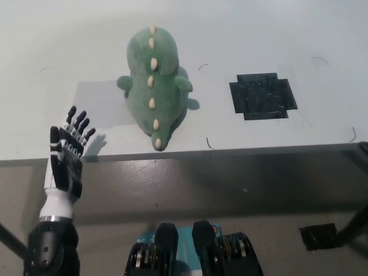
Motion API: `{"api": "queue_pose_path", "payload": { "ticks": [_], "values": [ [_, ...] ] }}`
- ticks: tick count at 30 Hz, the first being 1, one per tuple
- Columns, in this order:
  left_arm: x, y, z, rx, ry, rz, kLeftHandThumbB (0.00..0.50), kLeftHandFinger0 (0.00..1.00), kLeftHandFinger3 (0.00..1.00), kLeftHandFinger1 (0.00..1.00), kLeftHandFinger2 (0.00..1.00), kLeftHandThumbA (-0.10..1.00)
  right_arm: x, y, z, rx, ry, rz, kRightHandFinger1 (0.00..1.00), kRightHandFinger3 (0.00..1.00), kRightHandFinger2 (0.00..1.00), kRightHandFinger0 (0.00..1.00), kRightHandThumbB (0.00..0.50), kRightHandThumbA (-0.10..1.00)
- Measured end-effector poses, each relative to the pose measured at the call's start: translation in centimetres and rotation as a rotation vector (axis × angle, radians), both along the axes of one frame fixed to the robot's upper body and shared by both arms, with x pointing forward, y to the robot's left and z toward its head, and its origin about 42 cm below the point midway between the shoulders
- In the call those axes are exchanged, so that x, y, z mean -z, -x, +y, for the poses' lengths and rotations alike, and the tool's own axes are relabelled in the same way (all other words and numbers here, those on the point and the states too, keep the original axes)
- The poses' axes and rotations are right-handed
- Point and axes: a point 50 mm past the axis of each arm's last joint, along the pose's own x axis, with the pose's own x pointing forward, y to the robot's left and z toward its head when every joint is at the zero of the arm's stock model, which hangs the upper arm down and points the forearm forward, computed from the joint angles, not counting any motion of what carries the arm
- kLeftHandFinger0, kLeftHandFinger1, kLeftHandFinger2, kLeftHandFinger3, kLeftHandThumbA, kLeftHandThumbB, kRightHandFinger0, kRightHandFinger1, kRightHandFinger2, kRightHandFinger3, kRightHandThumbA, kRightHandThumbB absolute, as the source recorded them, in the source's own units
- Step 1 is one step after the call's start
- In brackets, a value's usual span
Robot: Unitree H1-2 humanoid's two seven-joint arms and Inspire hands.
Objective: Use both hands to pick up a dinasour on the right side and move it to the left side
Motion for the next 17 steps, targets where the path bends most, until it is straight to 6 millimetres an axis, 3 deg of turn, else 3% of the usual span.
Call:
{"api": "queue_pose_path", "payload": {
  "ticks": [3,5,7,11,17],
  "values": [
    [-0.6,-0.5,-0.5,0.002,0.013,-0.015,0.138,1.0,1.0,1.0,1.0,1.0,-0.1,0.2,0.2,-0.008,-0.012,-0.007,1.0,1.0,1.0,1.0,0.238,1.0],
    [-0.8,-0.7,-0.7,0.005,0.023,-0.022,0.121,1.0,1.0,1.0,1.0,1.0,-0.3,0.2,0.4,-0.014,-0.018,-0.015,1.0,1.0,1.0,1.0,0.222,1.0],
    [-0.9,-0.7,-0.8,0.006,0.028,-0.024,0.144,1.0,1.0,1.0,1.0,1.0,-0.3,0.2,0.5,-0.02,-0.021,-0.016,1.0,1.0,1.0,1.0,0.215,1.0],
    [-0.7,-0.6,-0.8,0.007,0.035,-0.021,0.144,1.0,1.0,1.0,1.0,1.0,0.0,0.3,0.8,-0.032,-0.02,-0.007,1.0,1.0,1.0,1.0,0.204,1.0],
    [-0.1,-0.3,-1.3,0.016,0.052,-0.007,0.105,1.0,1.0,1.0,1.0,1.0,0.3,0.5,0.8,-0.035,-0.013,0.0,1.0,1.0,1.0,1.0,0.204,1.0]
  ]
}}
